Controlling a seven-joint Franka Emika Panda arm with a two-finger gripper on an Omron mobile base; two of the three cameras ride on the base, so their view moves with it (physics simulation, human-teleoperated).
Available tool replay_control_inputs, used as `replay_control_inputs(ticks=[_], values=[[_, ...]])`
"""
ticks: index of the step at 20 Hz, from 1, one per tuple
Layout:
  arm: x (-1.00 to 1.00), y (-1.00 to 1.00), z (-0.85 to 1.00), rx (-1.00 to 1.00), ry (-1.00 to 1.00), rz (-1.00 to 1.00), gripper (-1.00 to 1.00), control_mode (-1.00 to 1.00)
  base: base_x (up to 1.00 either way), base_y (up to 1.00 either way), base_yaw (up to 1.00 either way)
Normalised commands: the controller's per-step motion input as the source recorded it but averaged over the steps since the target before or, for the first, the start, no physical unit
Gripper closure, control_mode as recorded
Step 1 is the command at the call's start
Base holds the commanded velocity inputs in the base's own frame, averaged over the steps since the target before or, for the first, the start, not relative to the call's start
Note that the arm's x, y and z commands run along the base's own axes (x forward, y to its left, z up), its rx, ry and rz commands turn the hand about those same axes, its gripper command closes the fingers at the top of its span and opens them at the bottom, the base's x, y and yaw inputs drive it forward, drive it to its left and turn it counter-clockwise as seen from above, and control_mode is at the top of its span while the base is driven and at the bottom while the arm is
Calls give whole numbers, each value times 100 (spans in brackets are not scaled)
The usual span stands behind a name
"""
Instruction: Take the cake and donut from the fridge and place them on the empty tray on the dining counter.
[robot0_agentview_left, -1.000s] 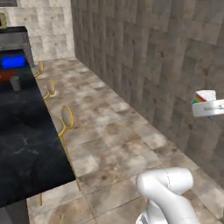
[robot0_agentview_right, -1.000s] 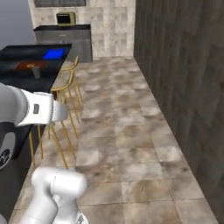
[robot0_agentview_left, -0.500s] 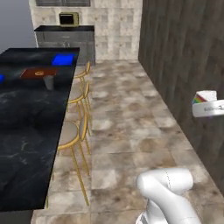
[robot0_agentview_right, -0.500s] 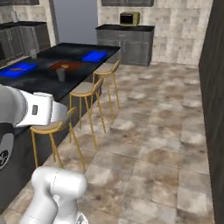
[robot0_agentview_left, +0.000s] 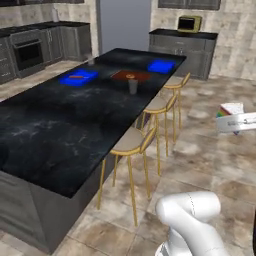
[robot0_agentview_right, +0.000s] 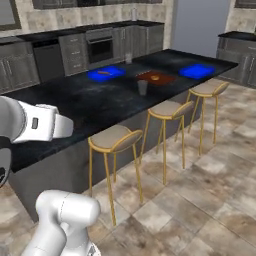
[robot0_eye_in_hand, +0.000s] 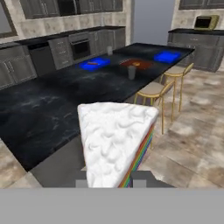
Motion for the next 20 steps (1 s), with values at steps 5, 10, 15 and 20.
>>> replay_control_inputs(ticks=[5,10,15,20], values=[[0,0,0,0,0,0,100,100,17,-100,17],[0,0,0,0,0,0,100,100,82,-100,12],[0,0,0,0,0,0,100,100,100,-89,1],[0,0,0,0,0,0,100,100,100,-79,0]])
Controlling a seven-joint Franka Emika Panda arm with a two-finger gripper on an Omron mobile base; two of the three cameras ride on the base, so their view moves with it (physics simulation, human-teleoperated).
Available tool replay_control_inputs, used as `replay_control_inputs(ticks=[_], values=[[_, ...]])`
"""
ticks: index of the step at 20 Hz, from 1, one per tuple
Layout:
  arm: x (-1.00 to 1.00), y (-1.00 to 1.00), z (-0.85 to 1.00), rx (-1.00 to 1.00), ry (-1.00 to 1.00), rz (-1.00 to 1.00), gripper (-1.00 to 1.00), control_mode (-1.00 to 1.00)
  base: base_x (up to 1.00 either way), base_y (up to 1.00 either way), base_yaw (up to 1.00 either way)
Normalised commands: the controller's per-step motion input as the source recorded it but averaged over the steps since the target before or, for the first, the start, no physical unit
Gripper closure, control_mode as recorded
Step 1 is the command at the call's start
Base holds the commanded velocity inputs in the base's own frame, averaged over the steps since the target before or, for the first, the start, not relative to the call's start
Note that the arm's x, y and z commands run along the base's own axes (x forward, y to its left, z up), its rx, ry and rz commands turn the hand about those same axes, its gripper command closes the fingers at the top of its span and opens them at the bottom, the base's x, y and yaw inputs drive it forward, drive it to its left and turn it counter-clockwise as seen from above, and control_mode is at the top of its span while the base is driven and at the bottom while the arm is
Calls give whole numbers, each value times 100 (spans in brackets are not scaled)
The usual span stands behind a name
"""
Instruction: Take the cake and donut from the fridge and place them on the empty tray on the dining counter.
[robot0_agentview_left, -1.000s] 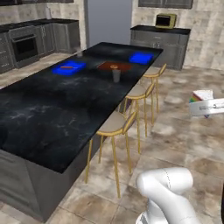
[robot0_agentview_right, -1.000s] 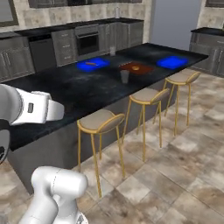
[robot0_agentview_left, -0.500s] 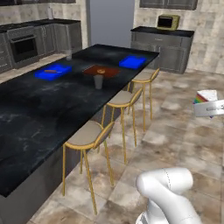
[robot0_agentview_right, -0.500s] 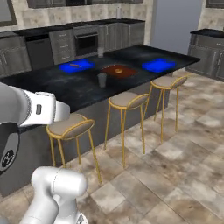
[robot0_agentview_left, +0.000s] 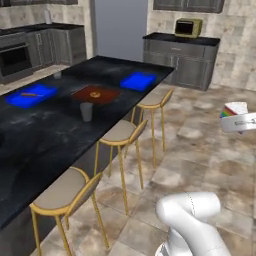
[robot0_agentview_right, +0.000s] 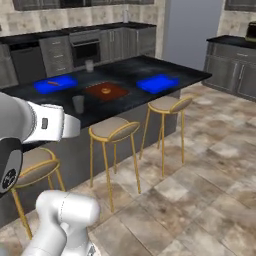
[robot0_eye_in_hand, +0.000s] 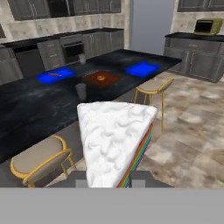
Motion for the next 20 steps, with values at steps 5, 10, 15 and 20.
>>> replay_control_inputs(ticks=[5,10,15,20], values=[[0,0,0,0,0,0,100,100,100,-49,1],[0,0,0,0,0,0,100,100,100,-42,4],[0,0,0,0,0,0,100,100,100,-45,5],[0,0,0,0,0,0,100,100,100,-44,7]])
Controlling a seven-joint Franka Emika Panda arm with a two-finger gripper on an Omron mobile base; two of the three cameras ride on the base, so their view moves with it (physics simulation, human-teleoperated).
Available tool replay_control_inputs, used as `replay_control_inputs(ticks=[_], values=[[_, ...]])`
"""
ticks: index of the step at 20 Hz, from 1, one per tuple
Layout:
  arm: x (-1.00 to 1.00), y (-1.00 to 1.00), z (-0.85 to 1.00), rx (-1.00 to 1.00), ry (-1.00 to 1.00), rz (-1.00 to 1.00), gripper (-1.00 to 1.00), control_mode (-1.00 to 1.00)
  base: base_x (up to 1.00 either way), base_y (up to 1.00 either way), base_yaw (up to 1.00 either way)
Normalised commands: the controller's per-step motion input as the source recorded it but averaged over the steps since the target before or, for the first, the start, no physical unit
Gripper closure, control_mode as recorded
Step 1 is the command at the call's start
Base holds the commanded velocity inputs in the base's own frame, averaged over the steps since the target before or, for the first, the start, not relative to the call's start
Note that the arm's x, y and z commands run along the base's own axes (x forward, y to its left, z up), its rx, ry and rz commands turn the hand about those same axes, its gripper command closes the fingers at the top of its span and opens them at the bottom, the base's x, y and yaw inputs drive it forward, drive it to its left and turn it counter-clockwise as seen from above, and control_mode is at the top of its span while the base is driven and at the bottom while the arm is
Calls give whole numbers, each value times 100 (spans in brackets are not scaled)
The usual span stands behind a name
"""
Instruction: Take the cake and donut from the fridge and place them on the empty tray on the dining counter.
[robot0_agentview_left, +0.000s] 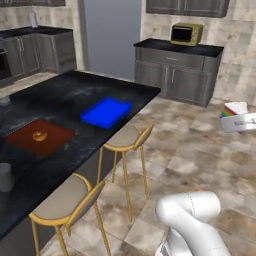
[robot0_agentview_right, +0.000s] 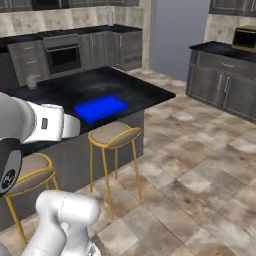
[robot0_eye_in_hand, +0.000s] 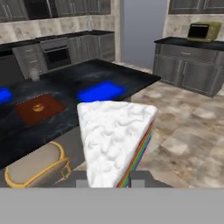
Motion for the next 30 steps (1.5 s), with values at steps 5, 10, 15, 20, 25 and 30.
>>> replay_control_inputs(ticks=[5,10,15,20,25,30], values=[[0,0,0,0,0,0,100,100,100,-45,13],[0,0,0,0,0,0,100,100,100,-32,55],[0,0,0,0,0,0,100,100,81,-18,84],[0,0,0,0,0,0,100,100,48,-15,90],[0,0,0,0,0,0,100,100,53,-63,59],[0,0,0,0,0,0,100,100,2,-100,12]])
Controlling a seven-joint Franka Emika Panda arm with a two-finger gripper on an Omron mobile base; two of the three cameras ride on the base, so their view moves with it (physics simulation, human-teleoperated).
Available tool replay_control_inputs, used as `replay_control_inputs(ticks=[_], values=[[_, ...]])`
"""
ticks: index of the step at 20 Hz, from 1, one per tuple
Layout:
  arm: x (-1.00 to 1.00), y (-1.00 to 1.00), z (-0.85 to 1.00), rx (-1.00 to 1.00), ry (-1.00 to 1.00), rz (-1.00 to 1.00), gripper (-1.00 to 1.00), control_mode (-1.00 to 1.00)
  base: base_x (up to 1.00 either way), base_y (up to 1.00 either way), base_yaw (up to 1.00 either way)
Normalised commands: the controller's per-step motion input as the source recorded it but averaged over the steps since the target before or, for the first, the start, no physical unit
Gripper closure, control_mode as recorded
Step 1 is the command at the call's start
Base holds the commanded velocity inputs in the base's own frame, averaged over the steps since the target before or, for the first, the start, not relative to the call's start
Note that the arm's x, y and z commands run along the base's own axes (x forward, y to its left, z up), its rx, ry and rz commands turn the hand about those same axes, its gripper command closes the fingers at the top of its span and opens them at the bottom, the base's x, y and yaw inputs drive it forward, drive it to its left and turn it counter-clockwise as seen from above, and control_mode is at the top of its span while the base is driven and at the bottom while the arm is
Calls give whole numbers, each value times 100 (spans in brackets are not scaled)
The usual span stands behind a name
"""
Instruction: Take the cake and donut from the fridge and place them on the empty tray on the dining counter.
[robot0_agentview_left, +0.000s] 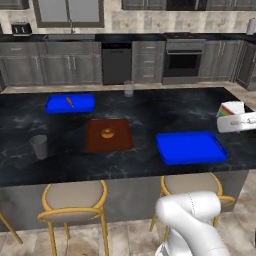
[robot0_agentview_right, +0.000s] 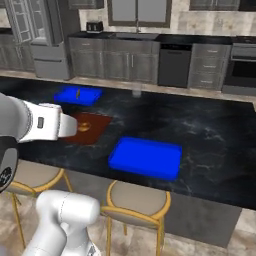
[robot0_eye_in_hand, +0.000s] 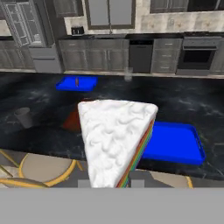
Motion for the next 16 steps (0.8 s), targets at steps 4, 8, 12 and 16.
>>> replay_control_inputs(ticks=[4,8,12,16], values=[[0,0,0,0,0,0,100,100,-13,-100,5],[0,0,0,0,0,0,100,100,65,-51,0],[0,0,0,0,0,0,100,100,100,-11,-1],[0,0,0,0,0,0,100,100,100,-30,-28]])
